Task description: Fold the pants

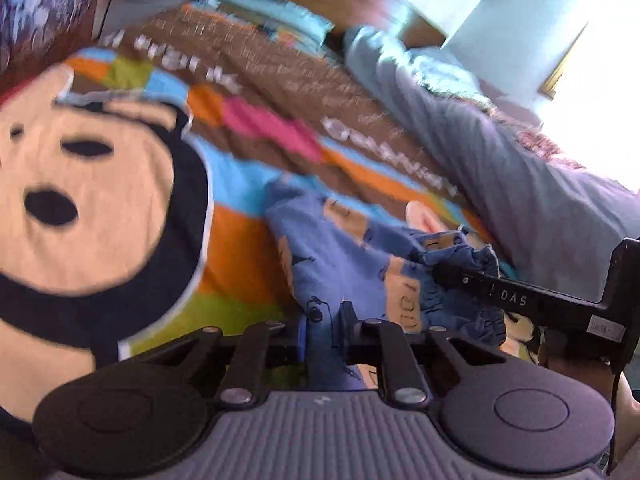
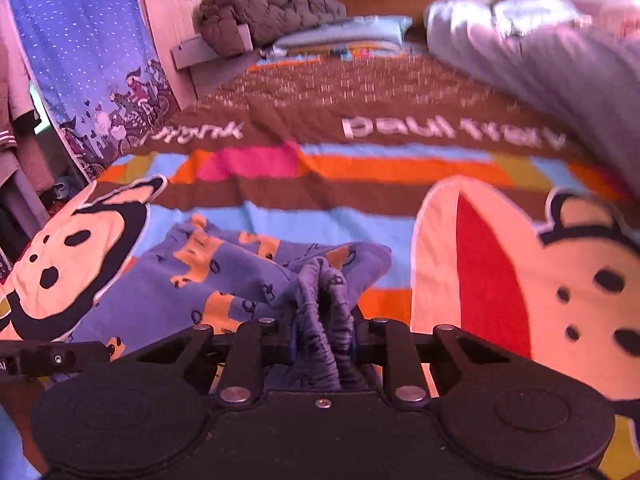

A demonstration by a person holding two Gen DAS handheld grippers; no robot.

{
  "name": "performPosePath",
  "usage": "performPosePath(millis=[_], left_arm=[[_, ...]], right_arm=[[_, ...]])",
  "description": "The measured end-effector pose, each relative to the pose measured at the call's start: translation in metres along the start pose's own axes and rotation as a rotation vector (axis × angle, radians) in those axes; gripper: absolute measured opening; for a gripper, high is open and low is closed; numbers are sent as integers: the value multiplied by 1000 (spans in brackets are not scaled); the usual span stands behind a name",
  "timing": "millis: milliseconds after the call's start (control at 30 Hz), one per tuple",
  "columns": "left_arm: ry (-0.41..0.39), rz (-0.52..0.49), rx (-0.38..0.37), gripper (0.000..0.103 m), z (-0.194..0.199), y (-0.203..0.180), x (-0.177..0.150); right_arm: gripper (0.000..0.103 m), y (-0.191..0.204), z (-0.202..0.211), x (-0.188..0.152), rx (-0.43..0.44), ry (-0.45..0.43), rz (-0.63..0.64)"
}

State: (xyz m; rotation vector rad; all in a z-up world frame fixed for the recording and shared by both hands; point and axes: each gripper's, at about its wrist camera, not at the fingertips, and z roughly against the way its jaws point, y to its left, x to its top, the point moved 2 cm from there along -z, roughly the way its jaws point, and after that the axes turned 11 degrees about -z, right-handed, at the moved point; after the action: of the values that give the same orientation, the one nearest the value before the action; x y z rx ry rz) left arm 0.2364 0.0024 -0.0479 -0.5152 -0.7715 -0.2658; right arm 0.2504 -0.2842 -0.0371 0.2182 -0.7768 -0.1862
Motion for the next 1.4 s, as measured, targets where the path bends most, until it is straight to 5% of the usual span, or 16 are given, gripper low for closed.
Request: performPosePath(millis=[300,567,667,900,1033,1167,1233,1400], left_arm=[[-119,-30,175,17,72,41,21],[5,47,361,17,79,87,18],[58,14,406,17,65,88,17],[70,-84,457,19,60,75,18],[92,-70,474,35,58,80,18],[102,-65,522,62,57,84,17],[102,-56,534,69,57,86,18],[76,-58,578,88,60,84,18]], right_arm=[[22,74,18,23,119,-131,67],[23,149,-35,10,217,-30,108],[23,156,-59,-5,153,44,140],[27,149,-70,-10,171,62,102],[42,144,-70,-11,163,64,109],[85,133,-66,-12,106,50,102],[99,122,-63,-12,66,45,81],[102,91,-47,-19,62,61,-73]])
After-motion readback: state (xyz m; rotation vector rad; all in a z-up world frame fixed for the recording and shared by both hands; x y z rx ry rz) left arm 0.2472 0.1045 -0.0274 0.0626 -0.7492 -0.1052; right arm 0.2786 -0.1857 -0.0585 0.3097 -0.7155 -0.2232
